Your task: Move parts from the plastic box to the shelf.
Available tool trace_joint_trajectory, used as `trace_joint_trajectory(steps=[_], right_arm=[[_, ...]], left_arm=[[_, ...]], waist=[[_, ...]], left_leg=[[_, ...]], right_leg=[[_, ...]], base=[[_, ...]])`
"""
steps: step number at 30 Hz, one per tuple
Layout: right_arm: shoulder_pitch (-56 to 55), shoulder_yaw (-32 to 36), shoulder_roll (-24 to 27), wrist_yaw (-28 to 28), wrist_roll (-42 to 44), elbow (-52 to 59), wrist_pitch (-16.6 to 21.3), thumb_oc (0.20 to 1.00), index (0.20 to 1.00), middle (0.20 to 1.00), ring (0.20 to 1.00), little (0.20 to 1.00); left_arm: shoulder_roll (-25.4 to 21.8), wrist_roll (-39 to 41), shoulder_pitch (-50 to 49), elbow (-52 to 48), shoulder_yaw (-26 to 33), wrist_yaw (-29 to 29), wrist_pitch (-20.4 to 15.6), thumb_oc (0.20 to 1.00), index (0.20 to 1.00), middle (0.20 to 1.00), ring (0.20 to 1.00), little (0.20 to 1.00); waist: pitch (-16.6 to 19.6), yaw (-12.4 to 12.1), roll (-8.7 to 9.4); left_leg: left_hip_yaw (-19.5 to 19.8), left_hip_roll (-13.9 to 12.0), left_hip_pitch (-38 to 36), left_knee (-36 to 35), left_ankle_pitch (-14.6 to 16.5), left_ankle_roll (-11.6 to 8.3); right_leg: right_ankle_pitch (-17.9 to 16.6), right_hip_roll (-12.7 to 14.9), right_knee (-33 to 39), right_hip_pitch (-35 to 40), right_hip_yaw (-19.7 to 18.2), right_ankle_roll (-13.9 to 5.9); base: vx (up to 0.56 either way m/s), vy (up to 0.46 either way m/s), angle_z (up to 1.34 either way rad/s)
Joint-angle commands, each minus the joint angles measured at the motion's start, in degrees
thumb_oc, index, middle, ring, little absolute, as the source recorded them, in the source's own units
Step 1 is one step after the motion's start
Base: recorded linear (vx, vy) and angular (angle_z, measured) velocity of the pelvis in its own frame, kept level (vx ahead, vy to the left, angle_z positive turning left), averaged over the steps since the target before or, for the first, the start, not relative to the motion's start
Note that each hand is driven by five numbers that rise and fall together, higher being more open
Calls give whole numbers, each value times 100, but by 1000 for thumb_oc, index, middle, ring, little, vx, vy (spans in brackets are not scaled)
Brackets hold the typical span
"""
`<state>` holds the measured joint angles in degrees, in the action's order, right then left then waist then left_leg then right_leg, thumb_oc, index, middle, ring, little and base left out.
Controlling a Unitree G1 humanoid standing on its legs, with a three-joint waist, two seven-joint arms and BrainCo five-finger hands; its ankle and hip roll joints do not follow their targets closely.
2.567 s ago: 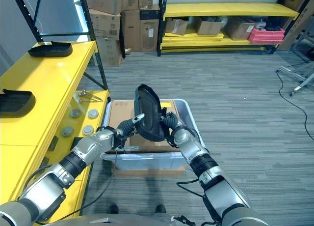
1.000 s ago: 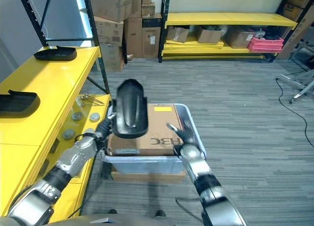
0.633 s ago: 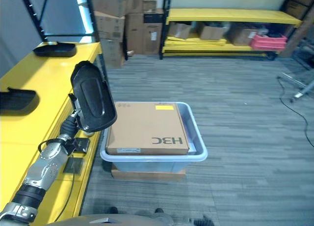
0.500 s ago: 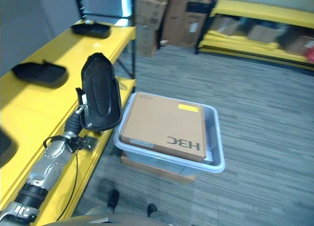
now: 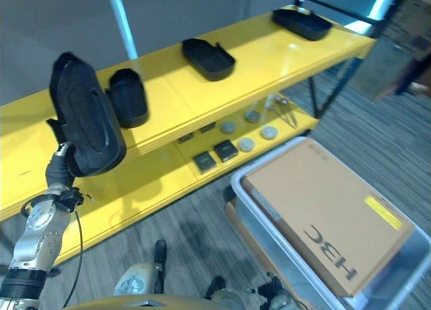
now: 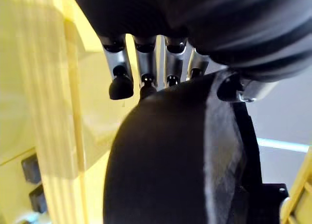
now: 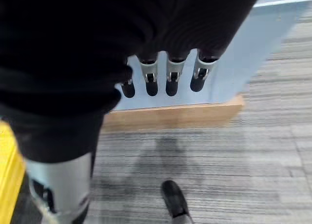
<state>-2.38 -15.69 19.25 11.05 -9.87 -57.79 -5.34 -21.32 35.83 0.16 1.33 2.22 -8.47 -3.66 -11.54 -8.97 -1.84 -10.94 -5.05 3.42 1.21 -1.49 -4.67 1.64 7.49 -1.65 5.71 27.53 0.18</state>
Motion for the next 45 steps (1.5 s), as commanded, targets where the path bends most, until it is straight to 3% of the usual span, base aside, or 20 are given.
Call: trace_joint_trajectory(steps=[1, 7, 10, 13, 14, 16, 18, 23, 24, 25, 26, 27, 28, 30, 31, 34, 38, 41, 42, 45], right_arm=[[-43, -287, -108, -67, -274, -403, -5, 1000, 1000, 1000, 1000, 1000], [116, -246, -219, -72, 191, -538, -244, 1000, 1000, 1000, 1000, 1000], [80, 22, -269, 6, 426, -731, -127, 1000, 1000, 1000, 1000, 1000], [70, 63, -270, 4, 441, -749, -115, 1000, 1000, 1000, 1000, 1000], [53, 397, -148, -94, 897, -1006, 143, 1000, 1000, 1000, 1000, 1000], [19, 397, -176, -90, 1063, -1074, 292, 1000, 1000, 1000, 1000, 1000], [-77, 405, -191, -74, 1066, -968, 237, 1000, 1000, 1000, 1000, 1000], [-86, 389, -62, -145, 1062, -941, 50, 1000, 1000, 1000, 1000, 1000], [-151, 477, -6, -115, 1088, -850, 17, 1000, 1000, 1000, 1000, 1000], [-162, 497, -1, -103, 1097, -839, 12, 1000, 1000, 1000, 1000, 1000], [-209, 596, 32, 0, 1187, -861, 64, 1000, 1000, 1000, 1000, 1000], [-203, 665, 88, -14, 1227, -914, 116, 1000, 1000, 1000, 1000, 1000], [-185, 709, 163, -95, 1095, -943, 150, 1000, 1000, 1000, 1000, 1000], [-187, 711, 181, -77, 1083, -957, 168, 1000, 1000, 1000, 1000, 1000], [-202, 737, 219, -8, 1252, -937, 140, 1000, 1000, 1000, 1000, 1000], [-271, 985, 225, 48, 1527, -860, 39, 1000, 1000, 1000, 1000, 1000], [-467, 990, 85, -107, 914, -816, 260, 1000, 1000, 1000, 1000, 1000], [-575, 821, 35, -140, 783, -547, 211, 1000, 1000, 1000, 1000, 1000], [-625, 713, 59, -215, 674, -420, 178, 1000, 1000, 1000, 1000, 1000], [-694, 539, 136, -297, 588, -313, 87, 1000, 1000, 1000, 1000, 1000]], left_arm=[[-69, -108, -13, -450, 364, 38, -769, 200, 200, 200, 200, 200], [-170, -50, -264, -391, 609, 337, -621, 200, 200, 200, 200, 200], [-253, -58, 0, -248, 493, 389, -505, 200, 200, 200, 200, 200], [-267, -60, 43, -215, 458, 386, -508, 200, 200, 200, 200, 200], [-341, -20, 558, -15, -164, 58, -539, 200, 200, 200, 200, 200], [-264, -140, 653, -64, -339, 5, -502, 200, 200, 200, 200, 200], [-211, -142, 556, -111, -315, 86, -511, 200, 200, 200, 200, 200], [-126, -166, 600, -377, -378, -211, -107, 200, 200, 200, 200, 200], [-102, -102, 599, -403, -377, -301, -63, 200, 200, 200, 200, 200], [-94, -89, 600, -402, -371, -294, -53, 200, 200, 200, 200, 200], [-58, -67, 589, -329, -357, -195, -77, 200, 200, 200, 200, 200], [-55, -19, 607, -250, -388, -105, -152, 200, 200, 200, 200, 200], [-77, 94, 604, -236, -417, -36, -228, 200, 200, 200, 200, 200], [-89, 126, 595, -235, -428, -10, -251, 200, 200, 200, 200, 200], [-103, 129, 601, -212, -437, 93, -234, 200, 200, 200, 200, 200], [-102, -119, 810, 10, -601, 61, -63, 200, 200, 200, 200, 200], [-378, -522, 1003, 352, -589, -159, 118, 200, 200, 200, 200, 200], [-595, -802, 1117, 625, -463, -316, 479, 200, 200, 200, 200, 200], [-771, -1055, 1292, 1002, -399, -397, 737, 200, 200, 200, 200, 200], [-1041, -1424, 1876, 2221, -524, -834, 1006, 200, 200, 200, 200, 200]], waist=[[349, 58, -8], [527, -324, -50], [532, -198, -113], [525, -168, -133], [271, 566, -319], [175, 829, -53], [159, 870, 2], [369, 813, 228], [330, 858, 323], [319, 864, 335], [228, 877, 369], [218, 936, 351], [251, 1014, 282], [244, 1025, 254], [202, 1070, 187], [211, 1237, 11], [175, 1386, -92], [250, 1451, -57], [323, 1497, -16], [462, 1629, 40]], left_leg=[[-65, 130, 425, -371, -801, 80], [486, 590, 172, -416, -473, 394], [514, 845, 115, -310, -333, 703], [538, 883, 95, -295, -305, 748], [1263, 1141, -540, -531, -163, 935], [1562, 1298, -741, -478, 0, 908], [1608, 1292, -811, -503, 4, 886], [1378, 1172, -657, -227, 54, 748], [1079, 1157, -319, 518, 271, 639], [1034, 1154, -245, 650, 321, 629], [1080, 1040, 214, 1418, 108, 510], [1126, 688, 215, 1225, -4, 439], [1229, 136, -112, 301, -181, 316], [1286, 0, -143, 120, -322, 259], [1298, -252, -58, 55, -637, 137], [1030, -329, -395, -286, -434, 78], [809, -121, -666, -479, -286, 177], [756, -34, -756, -579, -221, 249], [663, -36, -794, -602, -200, 259], [514, -86, -823, -604, -187, 245]], right_leg=[[52, -211, -70, 212, -264, -492], [242, 241, -500, 367, -210, -711], [-100, 722, -1742, -25, -508, -863], [-163, 776, -2058, -152, -621, -868], [-601, -84, -2913, -1446, -1763, -704], [-826, -514, -1361, -1499, -1996, -788], [-840, -583, -1100, -1325, -2074, -756], [-639, -737, -16, -555, -2243, -525], [-625, -704, 130, -402, -2289, -465], [-630, -693, 142, -390, -2293, -458], [-642, -677, 160, -342, -2389, -402], [-609, -665, 76, -410, -2441, -404], [-505, -612, 11, -460, -2512, -425], [-478, -597, 11, -442, -2557, -430], [-404, -553, -10, -382, -2627, -438], [-340, -182, -224, -518, -2476, -602], [-485, 175, -247, -583, -2514, -870], [-575, 220, -87, -519, -2538, -943], [-616, 223, 30, -469, -2526, -969], [-613, 174, 172, -410, -2580, -982]], base=[[151, 280, 162], [206, 262, 59], [190, 300, 39], [130, 115, 46], [371, 22, -17], [348, -154, 44], [199, -150, 206], [181, -193, 17], [83, -149, -15], [23, -109, -25], [-4, 30, -23], [35, 252, -30], [58, 337, -26], [52, 255, -16], [50, 272, -18], [36, 396, -19], [36, 264, -6], [83, 64, -21], [128, 7, -11], [154, -33, -15]])
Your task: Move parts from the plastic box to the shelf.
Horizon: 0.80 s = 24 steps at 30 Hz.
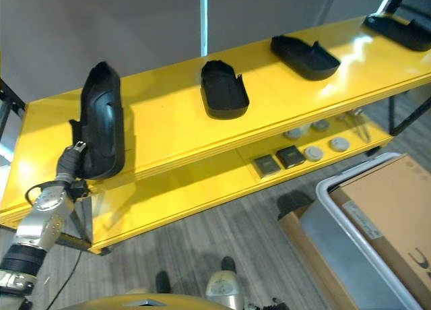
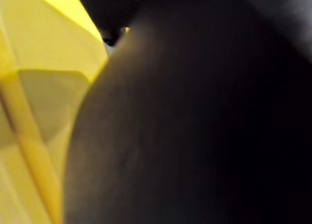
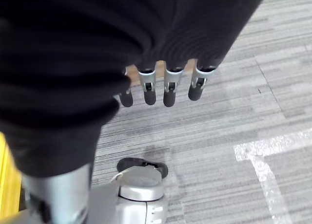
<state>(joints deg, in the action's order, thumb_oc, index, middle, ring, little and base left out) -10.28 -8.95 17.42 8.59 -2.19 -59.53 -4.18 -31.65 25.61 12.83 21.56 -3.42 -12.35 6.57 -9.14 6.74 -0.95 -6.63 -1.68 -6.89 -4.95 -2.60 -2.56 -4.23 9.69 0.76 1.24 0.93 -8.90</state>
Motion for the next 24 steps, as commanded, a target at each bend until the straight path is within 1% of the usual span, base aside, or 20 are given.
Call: trace_joint_trajectory(steps=[1, 2, 3, 6, 7, 9, 12, 13, 16, 20, 24], right_arm=[[97, -242, 370, -41, -149, -162, -95, 1000, 1000, 1000, 1000, 1000], [109, -277, 410, -43, -110, -186, -123, 1000, 1000, 1000, 1000, 1000], [170, -363, 479, -67, -11, -251, -141, 1000, 1000, 1000, 1000, 1000], [292, -488, 562, -117, 75, -388, -135, 1000, 1000, 1000, 1000, 1000], [313, -508, 572, -138, 73, -422, -137, 1000, 1000, 1000, 1000, 1000], [337, -534, 583, -161, 41, -511, -94, 1000, 1000, 1000, 1000, 1000], [342, -589, 614, -189, 3, -637, 19, 1000, 1000, 1000, 1000, 1000], [320, -584, 639, -221, -20, -713, 109, 1000, 1000, 1000, 1000, 1000], [295, -582, 644, -240, -87, -803, 202, 1000, 1000, 1000, 1000, 1000], [290, -565, 659, -243, -181, -991, 377, 1000, 1000, 1000, 1000, 1000], [313, -563, 650, -215, -152, -1132, 471, 1000, 1000, 1000, 1000, 1000]], left_arm=[[-95, -643, 1045, 1046, -89, -662, 174, 200, 200, 200, 200, 200], [-155, -813, 1250, 1491, -173, -731, 243, 200, 200, 200, 200, 200], [-179, -824, 1673, 2188, -260, -799, 407, 200, 200, 200, 200, 200], [-272, -933, 2229, 3115, -496, -852, 630, 200, 200, 200, 200, 200], [-256, -1037, 2320, 3286, -544, -863, 645, 200, 200, 200, 200, 200], [-258, -1114, 2444, 3482, -626, -886, 696, 200, 200, 200, 200, 200], [-304, -1113, 2660, 3828, -789, -880, 901, 200, 200, 200, 200, 200], [-359, -1159, 2738, 4031, -851, -932, 959, 200, 200, 200, 200, 200], [-413, -1186, 2780, 4206, -861, -1037, 1020, 200, 200, 200, 200, 200], [-468, -1099, 2807, 4488, -822, -1258, 1050, 200, 200, 200, 200, 200], [-473, -1030, 2790, 4843, -676, -1441, 967, 200, 200, 200, 200, 200]], waist=[[280, 139, -21], [297, 181, -11], [300, 259, 6], [282, 420, 17], [279, 456, 18], [271, 501, 19], [259, 589, 5], [261, 633, -5], [265, 664, -15], [277, 687, -25], [302, 699, -30]], left_leg=[[0, -466, 212, 25, -75, 20], [-34, -487, 221, 37, -74, 14], [-90, -532, 254, 59, -80, -9], [-193, -593, 301, 87, -74, -41], [-208, -603, 310, 95, -73, -50], [-231, -613, 310, 121, -59, -49], [-266, -630, 285, 152, -34, -50], [-279, -634, 246, 161, -15, -52], [-298, -641, 208, 159, -3, -55], [-317, -652, 140, 128, -1, -74], [-341, -662, 53, 82, 1, -93]], right_leg=[[-4, -84, -44, 45, 35, -71], [8, -101, -39, 45, 13, -64], [33, -132, -55, 11, -20, -50], [82, -180, -81, -62, -110, -16], [98, -195, -90, -74, -144, -7], [121, -205, -117, -85, -179, 6], [175, -223, -171, -82, -239, 25], [205, -232, -185, -52, -269, 36], [239, -237, -198, -15, -285, 38], [263, -239, -174, 57, -279, 42], [263, -242, -101, 160, -262, 46]], base=[[161, -54, -13], [153, -60, -17], [86, -40, -20], [61, -34, -10], [74, -22, -8], [56, -1, -11], [81, 9, -19], [84, 10, -13], [54, 7, -8], [30, 3, -8], [41, 10, -1]])
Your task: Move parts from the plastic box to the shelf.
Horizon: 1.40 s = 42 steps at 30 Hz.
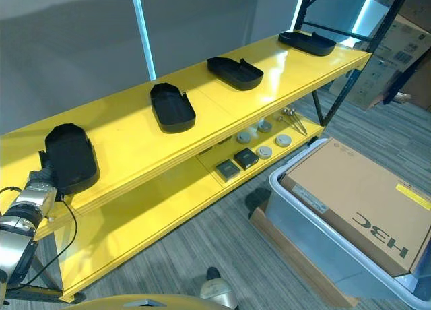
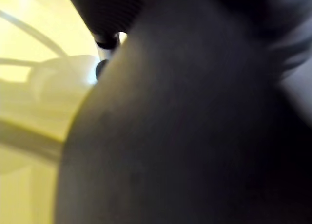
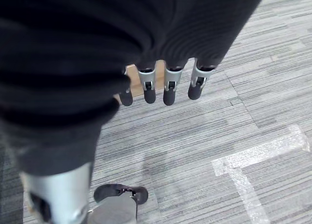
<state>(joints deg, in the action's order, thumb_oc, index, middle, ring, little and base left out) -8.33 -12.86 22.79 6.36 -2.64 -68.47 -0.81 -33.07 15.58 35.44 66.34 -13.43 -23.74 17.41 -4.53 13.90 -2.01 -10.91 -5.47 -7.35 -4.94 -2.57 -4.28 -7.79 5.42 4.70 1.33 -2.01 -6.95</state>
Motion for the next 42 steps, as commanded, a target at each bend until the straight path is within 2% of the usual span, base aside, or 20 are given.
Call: trace_joint_trajectory(steps=[1, 8, 9, 10, 13, 21, 26, 27, 28, 30, 31, 32, 33, 35, 36, 38, 39, 40, 41, 42], right_arm=[[145, -166, 116, -25, -128, -274, 138, 1000, 1000, 1000, 1000, 1000], [164, -138, 130, -25, -203, -450, 186, 1000, 1000, 1000, 1000, 1000], [167, -115, 168, -27, -263, -543, 255, 1000, 1000, 1000, 1000, 1000], [179, -103, 185, -27, -254, -568, 268, 1000, 1000, 1000, 1000, 1000], [219, -52, 225, -70, -322, -645, 337, 1000, 1000, 1000, 1000, 1000], [298, -56, 233, -95, -383, -754, 438, 1000, 1000, 1000, 1000, 1000], [310, -35, 156, -13, -357, -790, 512, 1000, 1000, 1000, 1000, 1000], [286, 19, 116, -1, -344, -773, 518, 1000, 1000, 1000, 1000, 1000], [277, 40, 109, -2, -350, -768, 517, 1000, 1000, 1000, 1000, 1000], [198, 262, 32, 10, -420, -747, 542, 1000, 1000, 1000, 1000, 1000], [120, 446, -36, -5, -497, -718, 607, 1000, 1000, 1000, 1000, 1000], [81, 498, -82, 2, -499, -697, 633, 1000, 1000, 1000, 1000, 1000], [63, 518, -101, -9, -523, -688, 665, 1000, 1000, 1000, 1000, 1000], [-24, 616, -200, 46, -484, -590, 725, 1000, 1000, 1000, 1000, 1000], [-57, 670, -214, 56, -423, -542, 733, 1000, 1000, 1000, 1000, 1000], [-82, 681, -216, 78, -328, -447, 695, 1000, 1000, 1000, 1000, 1000], [-88, 650, -205, 75, -282, -410, 667, 1000, 1000, 1000, 1000, 1000], [-109, 619, -209, 88, -234, -350, 611, 1000, 1000, 1000, 1000, 1000], [-134, 599, -213, 103, -197, -313, 582, 1000, 1000, 1000, 1000, 1000], [-169, 558, -219, 128, -155, -230, 520, 1000, 1000, 1000, 1000, 1000]], left_arm=[[-340, -38, 503, 481, 390, -382, -150, 200, 200, 200, 200, 200], [-503, -118, 451, 714, 460, -251, -317, 200, 200, 200, 200, 200], [-539, -91, 497, 713, 441, -150, -347, 451, 451, 451, 451, 451], [-545, -83, 520, 690, 428, -113, -357, 1000, 1000, 1000, 1000, 1000], [-564, 37, 599, 652, 392, -120, -408, 1000, 1000, 1000, 1000, 1000], [-677, 304, 945, 292, 392, -297, -902, 1000, 1000, 1000, 1000, 1000], [-786, 192, 1044, -719, 266, -475, -1335, 1000, 1000, 1000, 1000, 1000], [-791, 210, 951, -1436, 184, -276, -1577, 1000, 1000, 1000, 1000, 1000], [-785, 222, 902, -1615, 186, -213, -1659, 1000, 1000, 1000, 1000, 1000], [-878, 397, 281, -3545, 280, 561, -1849, 1000, 1000, 1000, 1000, 1000], [-774, 683, -561, -5271, 672, 1285, -1523, 1000, 1000, 1000, 1000, 1000], [-682, 702, -923, -5869, 805, 1572, -1426, 1000, 1000, 1000, 1000, 1000], [-638, 750, -1058, -5989, 851, 1882, -1546, 1000, 1000, 1000, 1000, 1000], [-429, 1250, -2060, -7245, 1137, 2779, -1442, 1000, 1000, 1000, 1000, 1000], [-313, 1498, -2532, -7564, 1240, 3346, -1417, 1000, 1000, 1000, 1000, 1000], [-189, 1833, -3255, -7668, 1146, 4006, -1313, 1000, 1000, 1000, 1000, 1000], [-160, 1977, -3460, -7585, 1065, 4068, -1189, 1000, 1000, 1000, 1000, 1000], [-138, 1947, -3688, -7446, 942, 4135, -1320, 1000, 1000, 1000, 1000, 1000], [-116, 2016, -3820, -7379, 873, 4144, -1325, 903, 903, 903, 903, 903], [-58, 2073, -3967, -7299, 798, 4120, -1378, 875, 875, 875, 875, 875]], waist=[[-140, -22, 77], [-133, -25, 69], [-144, -19, 64], [-149, -18, 57], [-148, -18, 47], [-99, -54, 53], [-81, -191, 42], [-93, -291, 39], [-96, -319, 37], [-124, -549, 18], [-157, -706, 5], [-171, -774, 1], [-175, -802, -1], [-207, -978, -25], [-222, -1070, -46], [-237, -1181, -78], [-242, -1208, -83], [-250, -1227, -88], [-264, -1236, -87], [-273, -1248, -83]], left_leg=[[82, -289, 71, 67, 1, 69], [59, -311, 19, 47, 9, 49], [41, -324, 2, 39, 8, 38], [41, -326, -3, 35, 6, 37], [25, -330, -17, 13, 7, 24], [20, -329, -56, -6, 24, -4], [74, -326, -52, -6, 45, 7], [117, -320, -38, -6, 53, 15], [127, -319, -36, -6, 54, 16], [234, -311, 15, -6, 33, 30], [336, -298, 30, -6, 36, 26], [382, -289, 35, -6, 38, 33], [403, -285, 38, -6, 39, 35], [503, -262, 76, 2, 23, 42], [551, -251, 113, 26, 17, 41], [603, -218, 166, 54, 1, 42], [615, -204, 182, 67, 0, 49], [629, -192, 188, 75, -2, 60], [653, -182, 157, 74, 31, 64], [666, -169, 166, 81, 30, 72]], right_leg=[[623, 186, -469, 185, 39, -150], [631, 183, -444, 229, 23, -161], [628, 183, -428, 243, 16, -165], [626, 180, -421, 245, 9, -164], [611, 181, -372, 269, 4, -175], [553, 199, -228, 355, 55, -187], [539, 216, -177, 398, 120, -200], [526, 230, -160, 406, 161, -211], [522, 233, -154, 411, 172, -214], [476, 233, -103, 409, 245, -206], [464, 242, -55, 447, 297, -200], [461, 248, -44, 463, 326, -199], [459, 251, -39, 469, 339, -198], [445, 265, -39, 481, 402, -182], [440, 278, -44, 481, 435, -177], [413, 294, -36, 476, 482, -175], [406, 297, -36, 471, 488, -176], [406, 303, -41, 471, 496, -178], [431, 306, -32, 511, 505, -185], [431, 307, -36, 506, 501, -186]], base=[[53, 9, 1], [26, 10, 0], [0, 0, 0], [0, 0, 0], [0, 0, 0], [0, 0, 0], [-1, -1, 1], [0, 0, 0], [-16, -16, 7], [-31, -16, 9], [-30, -5, 17], [-7, 4, 15], [-6, 4, 22], [-17, 11, 22], [-32, 19, 17], [-31, 26, 11], [-23, 25, 22], [3, 17, 25], [4, 15, 16], [7, 14, 9]])
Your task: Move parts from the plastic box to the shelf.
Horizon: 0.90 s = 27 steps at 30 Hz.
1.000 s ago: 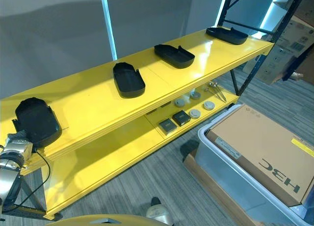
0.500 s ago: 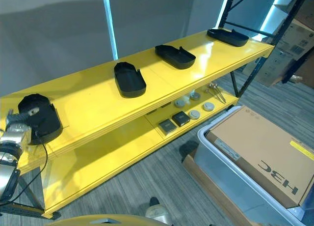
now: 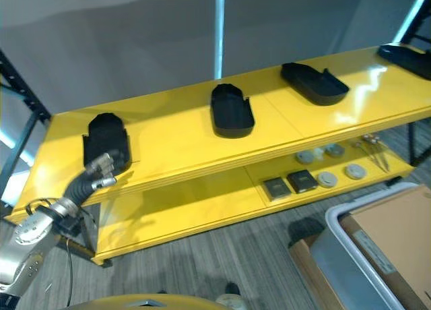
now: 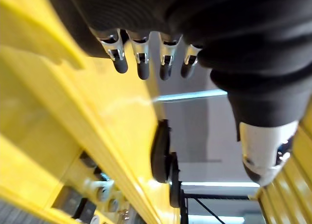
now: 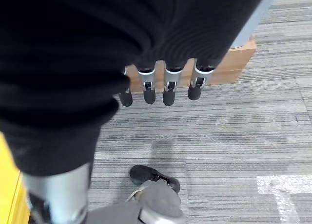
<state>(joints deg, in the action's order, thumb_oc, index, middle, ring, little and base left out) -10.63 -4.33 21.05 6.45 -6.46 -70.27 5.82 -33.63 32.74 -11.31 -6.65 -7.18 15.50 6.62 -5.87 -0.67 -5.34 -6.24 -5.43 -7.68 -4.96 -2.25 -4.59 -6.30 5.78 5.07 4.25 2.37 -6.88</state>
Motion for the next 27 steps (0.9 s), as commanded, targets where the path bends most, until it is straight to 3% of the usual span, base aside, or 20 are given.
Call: trace_joint_trajectory(steps=[1, 2, 7, 13, 20, 27], right_arm=[[12, -318, -32, 125, 247, 28, -181, 1000, 1000, 1000, 1000, 1000], [-48, -338, -32, 139, 254, 122, -234, 1000, 1000, 1000, 1000, 1000], [-220, -464, -56, 196, 352, 510, -457, 1000, 1000, 1000, 1000, 1000], [-280, -626, -45, 201, 389, 890, -719, 1000, 1000, 1000, 1000, 1000], [-327, -720, 87, 69, 153, 1362, -1078, 1000, 1000, 1000, 1000, 1000], [-317, -754, 152, -17, 0, 1468, -1207, 1000, 1000, 1000, 1000, 1000]], left_arm=[[50, 411, 582, 62, 132, 162, -348, 583, 583, 583, 583, 583], [109, 467, 482, 142, 111, 75, -443, 200, 200, 200, 200, 200], [306, 483, 483, 472, 1, -337, -1014, 200, 200, 200, 200, 200], [447, 437, 954, 807, -22, -953, -1307, 200, 200, 200, 200, 200], [794, 100, 1754, 1978, 109, -2039, -1474, 200, 200, 200, 200, 200], [873, -85, 2107, 2912, 145, -2190, -1538, 200, 200, 200, 200, 200]], waist=[[-141, 201, 256], [-141, 197, 262], [-172, 245, 312], [-168, 392, 365], [-166, 690, 441], [-147, 835, 479]], left_leg=[[210, -162, 204, 84, -3, 113], [218, -152, 209, 86, -4, 126], [200, -142, 214, 76, -25, 148], [111, -169, 212, 66, -41, 137], [-101, -258, 162, 63, -46, 82], [-217, -299, 122, 68, -43, 70]], right_leg=[[281, 275, -77, 209, 63, -192], [276, 279, -77, 206, 66, -196], [224, 301, -94, 159, 62, -197], [189, 311, -103, 105, 26, -206], [171, 309, -123, 36, -107, -220], [191, 293, -162, 9, -174, -224]], base=[[0, 0, 0], [0, 0, 0], [0, 0, 0], [0, 0, 0], [-4, -6, -9], [5, -4, -7]])
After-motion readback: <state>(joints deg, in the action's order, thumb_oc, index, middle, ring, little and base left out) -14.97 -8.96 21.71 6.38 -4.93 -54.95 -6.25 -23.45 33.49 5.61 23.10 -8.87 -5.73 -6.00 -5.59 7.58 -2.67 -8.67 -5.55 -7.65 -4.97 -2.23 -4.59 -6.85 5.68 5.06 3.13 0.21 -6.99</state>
